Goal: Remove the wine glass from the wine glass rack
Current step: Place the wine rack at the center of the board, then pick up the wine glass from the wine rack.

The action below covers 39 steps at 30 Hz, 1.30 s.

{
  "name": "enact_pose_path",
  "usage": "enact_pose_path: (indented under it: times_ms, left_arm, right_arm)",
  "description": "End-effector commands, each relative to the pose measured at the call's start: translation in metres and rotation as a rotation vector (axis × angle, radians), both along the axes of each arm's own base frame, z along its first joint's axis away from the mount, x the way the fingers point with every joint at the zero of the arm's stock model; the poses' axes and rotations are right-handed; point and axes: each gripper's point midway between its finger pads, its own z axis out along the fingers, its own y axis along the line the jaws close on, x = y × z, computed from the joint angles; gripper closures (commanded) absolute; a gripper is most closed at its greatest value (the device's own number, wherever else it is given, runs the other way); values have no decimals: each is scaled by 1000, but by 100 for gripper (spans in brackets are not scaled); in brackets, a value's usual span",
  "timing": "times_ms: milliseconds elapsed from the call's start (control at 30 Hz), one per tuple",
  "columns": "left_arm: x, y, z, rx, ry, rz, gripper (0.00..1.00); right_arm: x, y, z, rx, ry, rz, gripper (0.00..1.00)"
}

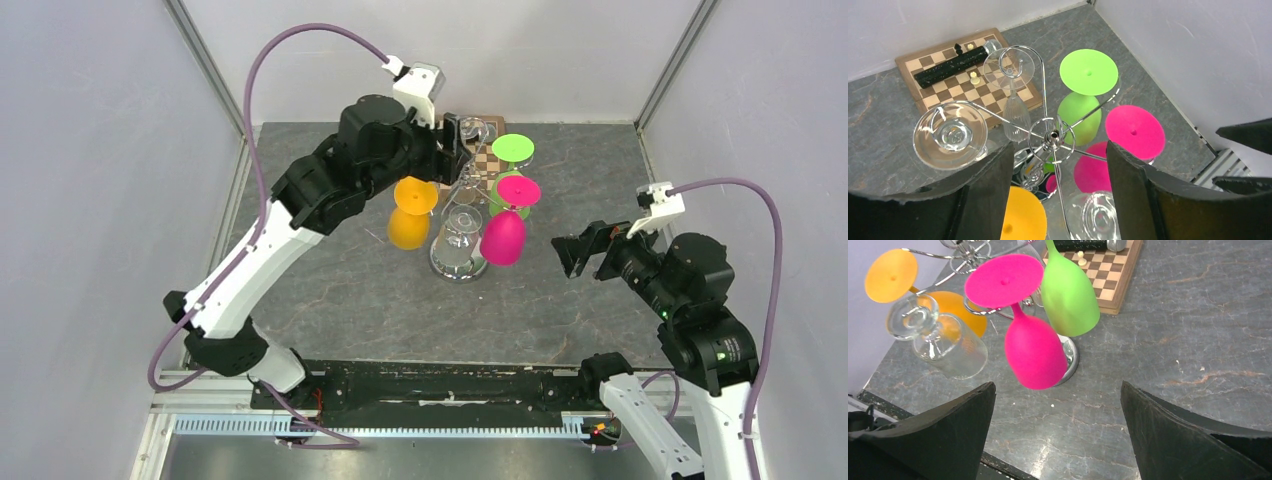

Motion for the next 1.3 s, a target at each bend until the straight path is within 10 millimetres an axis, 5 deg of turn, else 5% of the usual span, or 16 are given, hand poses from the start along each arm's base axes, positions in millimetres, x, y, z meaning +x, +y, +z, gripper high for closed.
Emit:
enact_pose_path:
  times_ms: [0, 233, 500, 767, 1067, 1267]
  left_arm:
    - [-24, 15, 27, -54, -36, -45, 25]
    - [-50, 47, 31, -62, 12, -29, 24]
    - [-74, 86, 5, -89, 147, 86, 25]
    - [-99, 105, -22, -255, 309, 174, 27]
    - [-108, 106, -49, -429, 419, 234, 27]
    - [-105, 100, -43, -547, 433, 235, 26]
  right_arm:
    - [-2, 8, 31, 51, -51, 32, 2]
    - [-1, 17, 58, 81, -41, 74, 2]
    - [7, 21, 63, 71, -17, 87, 2]
    - [18, 21, 67, 57, -14, 74, 2]
    - [22, 32, 71, 101, -62, 124, 2]
    - [28, 32, 76, 99, -84, 121, 2]
